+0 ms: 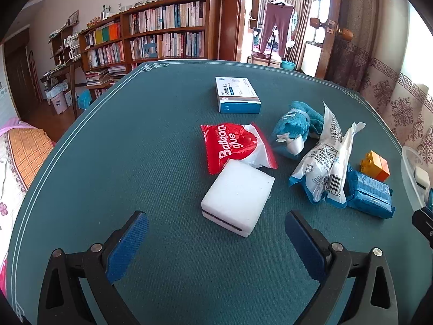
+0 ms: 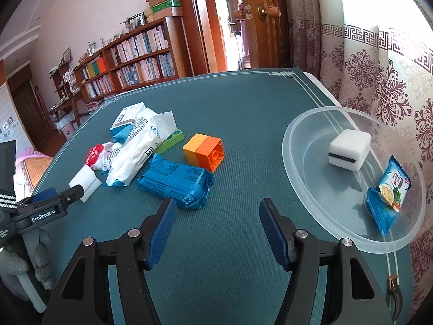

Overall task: Organize objects
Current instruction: 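Withdraw both open grippers from the bowl back over the table, then grasp the plain white sponge block with the left gripper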

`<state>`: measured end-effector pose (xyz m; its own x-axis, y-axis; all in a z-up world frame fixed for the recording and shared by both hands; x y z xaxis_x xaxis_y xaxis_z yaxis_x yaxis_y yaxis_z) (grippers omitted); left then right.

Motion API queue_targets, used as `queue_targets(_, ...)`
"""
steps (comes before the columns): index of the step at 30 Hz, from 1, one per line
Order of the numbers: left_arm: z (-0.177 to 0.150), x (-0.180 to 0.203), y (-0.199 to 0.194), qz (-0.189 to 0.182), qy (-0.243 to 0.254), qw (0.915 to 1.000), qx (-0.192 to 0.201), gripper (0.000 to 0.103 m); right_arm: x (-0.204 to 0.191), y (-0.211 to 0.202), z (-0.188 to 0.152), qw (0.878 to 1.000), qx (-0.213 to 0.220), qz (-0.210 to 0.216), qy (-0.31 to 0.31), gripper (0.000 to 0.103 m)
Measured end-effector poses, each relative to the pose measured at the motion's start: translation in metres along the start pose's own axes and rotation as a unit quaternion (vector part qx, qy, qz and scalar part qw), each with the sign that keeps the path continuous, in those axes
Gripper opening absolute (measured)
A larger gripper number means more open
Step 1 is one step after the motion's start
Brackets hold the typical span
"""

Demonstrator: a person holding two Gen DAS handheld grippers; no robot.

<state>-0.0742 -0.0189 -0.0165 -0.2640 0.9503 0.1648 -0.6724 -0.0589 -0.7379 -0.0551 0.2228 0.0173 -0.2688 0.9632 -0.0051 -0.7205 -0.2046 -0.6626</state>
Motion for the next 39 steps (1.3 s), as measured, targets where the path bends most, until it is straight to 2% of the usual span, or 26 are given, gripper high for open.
queue_targets(6,0.005,0.007,0.013,0.002,0.027,0.9996,-0.009,0.102,-0.01,0.006,0.007,1.0,-0.002,0.025,-0.013,0.065)
queue_targets(11,0.008,0.013,0.016,-0.01,0.034,0.9993,-0.003,0.102,-0.013,0.017,0.015,0.999,-0.008,0.036,-0.014,0.065)
queue_targets(17,0.008,0.01,0.019,-0.037,0.026,0.9989,-0.013,0.085,-0.015,0.029,0.028,0.999,-0.012,0.046,-0.007,0.065)
queue_targets(19,0.009,0.008,0.021,-0.047,0.017,0.9985,-0.02,0.074,-0.018,0.032,0.033,0.999,-0.009,0.047,-0.009,0.065)
queue_targets(24,0.008,0.005,0.018,-0.069,0.006,0.9973,-0.023,0.056,-0.027,0.047,0.045,0.998,-0.002,0.05,-0.029,0.065)
queue_targets(28,0.007,0.006,0.01,-0.077,0.006,0.997,-0.005,0.056,-0.029,0.061,0.052,0.998,-0.005,0.054,-0.034,0.065)
queue_targets(33,0.006,0.01,0.004,-0.068,0.018,0.9973,0.018,0.056,-0.031,0.067,0.056,0.997,-0.004,0.068,-0.04,0.065)
queue_targets(39,0.007,0.011,0.001,-0.065,0.022,0.9972,0.03,0.056,-0.048,0.071,0.042,0.994,-0.022,0.081,-0.072,0.065)
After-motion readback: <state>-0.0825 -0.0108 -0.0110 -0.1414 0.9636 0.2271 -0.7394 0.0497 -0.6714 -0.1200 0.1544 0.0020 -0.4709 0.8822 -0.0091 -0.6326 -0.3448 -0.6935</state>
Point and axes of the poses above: each gripper's, at about its wrist camera, not at the fingertips, and y roughly the way its jaws point, x to its right, z to its top, the point moved 5 cm from there along y, roughly the way its jaws point, and after that the axes turned 10 degrees about -y, right-handed, at the moved point
